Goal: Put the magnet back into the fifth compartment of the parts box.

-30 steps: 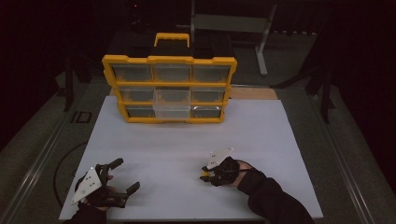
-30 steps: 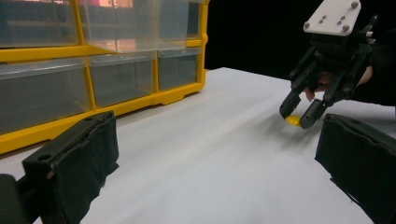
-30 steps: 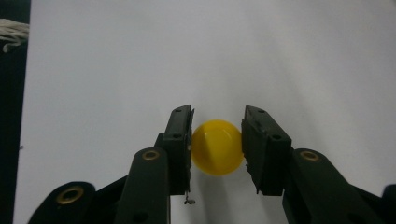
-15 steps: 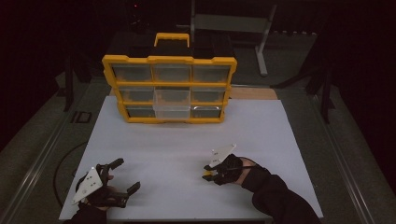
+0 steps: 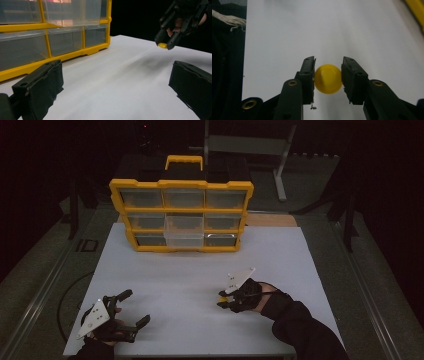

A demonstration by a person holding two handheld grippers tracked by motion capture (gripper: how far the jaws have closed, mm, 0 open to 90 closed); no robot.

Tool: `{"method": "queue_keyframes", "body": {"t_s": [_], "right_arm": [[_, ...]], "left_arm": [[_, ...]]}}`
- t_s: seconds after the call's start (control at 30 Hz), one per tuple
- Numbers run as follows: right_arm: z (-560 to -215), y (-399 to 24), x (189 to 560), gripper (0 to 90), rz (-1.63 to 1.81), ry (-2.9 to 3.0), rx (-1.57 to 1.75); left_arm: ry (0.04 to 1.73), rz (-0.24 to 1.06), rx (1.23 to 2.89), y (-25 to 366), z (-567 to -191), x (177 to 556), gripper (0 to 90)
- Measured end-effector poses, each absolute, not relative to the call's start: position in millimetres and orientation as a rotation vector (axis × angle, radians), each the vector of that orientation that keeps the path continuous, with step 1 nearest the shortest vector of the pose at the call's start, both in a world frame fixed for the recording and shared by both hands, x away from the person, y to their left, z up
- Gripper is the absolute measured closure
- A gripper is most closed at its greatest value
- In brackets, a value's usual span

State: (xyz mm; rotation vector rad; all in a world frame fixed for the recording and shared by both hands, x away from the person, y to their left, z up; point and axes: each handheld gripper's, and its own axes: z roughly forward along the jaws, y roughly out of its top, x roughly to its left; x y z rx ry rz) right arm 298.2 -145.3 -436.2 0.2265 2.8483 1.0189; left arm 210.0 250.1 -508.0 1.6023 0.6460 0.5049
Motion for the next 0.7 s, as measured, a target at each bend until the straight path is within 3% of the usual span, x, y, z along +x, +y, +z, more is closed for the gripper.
{"method": "queue_keyframes", "body": {"t_s": [0.7], "right_arm": [[-384.1, -141.7, 311.5, 63.7, 1.005, 2.792, 0.203]], "left_arm": [[0.64, 0.508, 1.609, 249.8, -508.0, 209.7, 0.1]]}}
